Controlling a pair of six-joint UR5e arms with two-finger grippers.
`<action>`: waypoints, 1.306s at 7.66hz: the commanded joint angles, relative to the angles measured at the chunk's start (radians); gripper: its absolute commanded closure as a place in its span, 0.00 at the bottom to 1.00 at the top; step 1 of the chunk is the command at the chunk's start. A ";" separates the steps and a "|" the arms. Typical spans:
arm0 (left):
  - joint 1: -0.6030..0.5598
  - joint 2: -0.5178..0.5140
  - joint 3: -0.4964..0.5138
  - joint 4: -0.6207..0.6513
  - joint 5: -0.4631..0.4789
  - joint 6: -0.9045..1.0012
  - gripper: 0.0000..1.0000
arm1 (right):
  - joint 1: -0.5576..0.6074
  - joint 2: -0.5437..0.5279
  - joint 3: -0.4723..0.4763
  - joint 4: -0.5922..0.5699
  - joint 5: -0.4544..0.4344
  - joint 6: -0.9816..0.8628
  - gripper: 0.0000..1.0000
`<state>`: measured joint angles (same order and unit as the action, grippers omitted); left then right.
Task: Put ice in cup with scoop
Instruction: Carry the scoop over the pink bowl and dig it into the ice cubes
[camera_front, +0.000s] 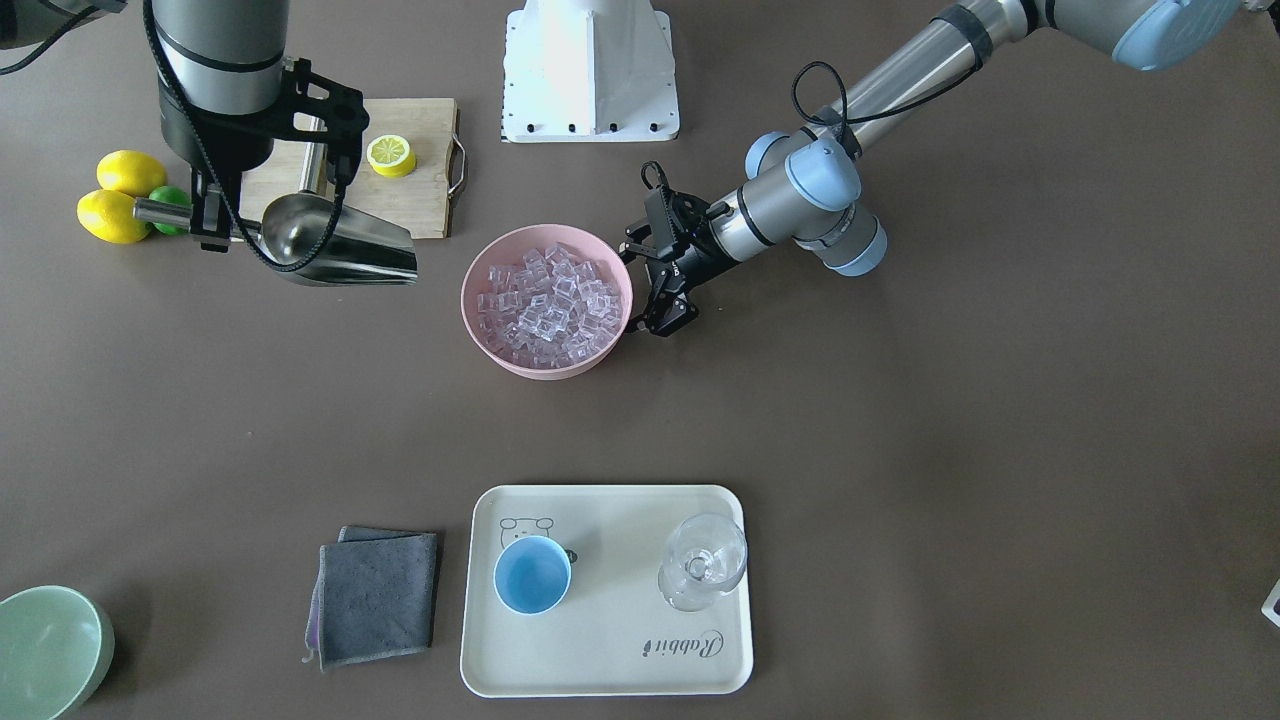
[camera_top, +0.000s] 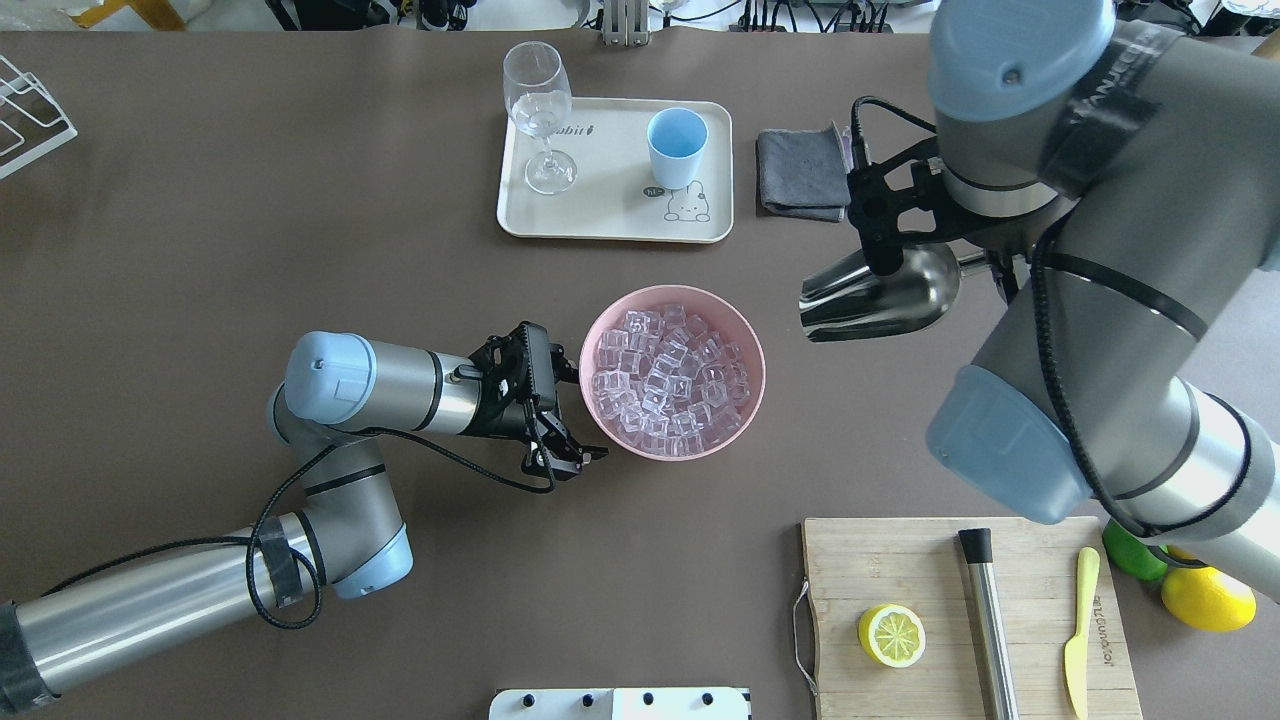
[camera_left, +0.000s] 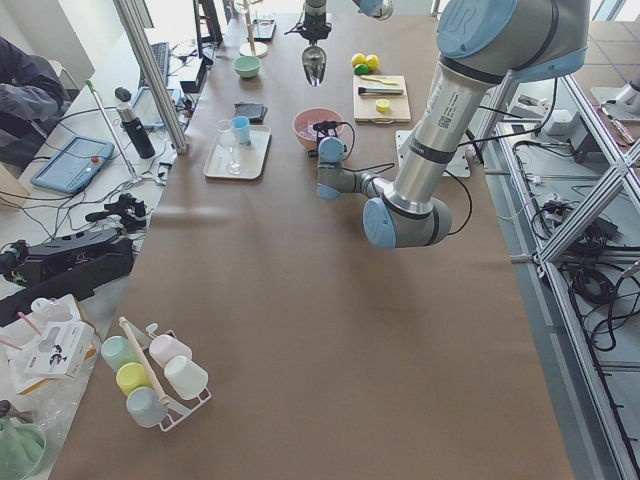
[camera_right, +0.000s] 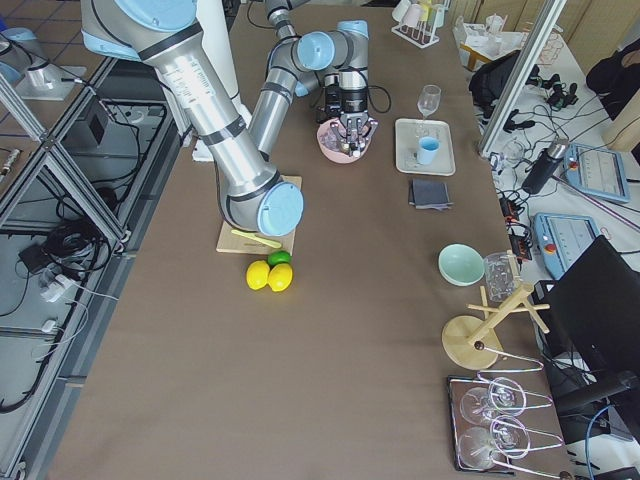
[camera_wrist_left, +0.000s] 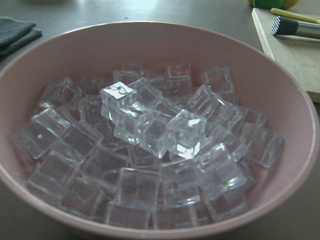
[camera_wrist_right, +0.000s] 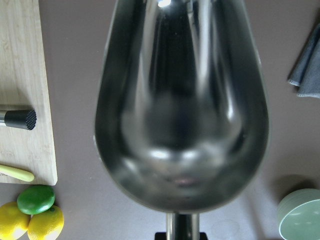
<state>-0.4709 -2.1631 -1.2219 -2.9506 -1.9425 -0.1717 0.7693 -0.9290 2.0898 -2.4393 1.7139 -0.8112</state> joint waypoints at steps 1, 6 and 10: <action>0.000 -0.001 -0.001 0.001 0.005 0.000 0.02 | -0.045 0.192 -0.233 -0.035 -0.063 -0.002 1.00; 0.000 -0.004 -0.001 -0.001 0.008 0.000 0.02 | -0.140 0.269 -0.402 -0.055 -0.131 0.001 1.00; 0.000 -0.004 -0.005 -0.008 0.008 0.000 0.02 | -0.159 0.331 -0.508 -0.101 -0.135 0.004 1.00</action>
<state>-0.4709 -2.1675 -1.2260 -2.9563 -1.9343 -0.1718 0.6133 -0.6331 1.6247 -2.5106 1.5789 -0.8085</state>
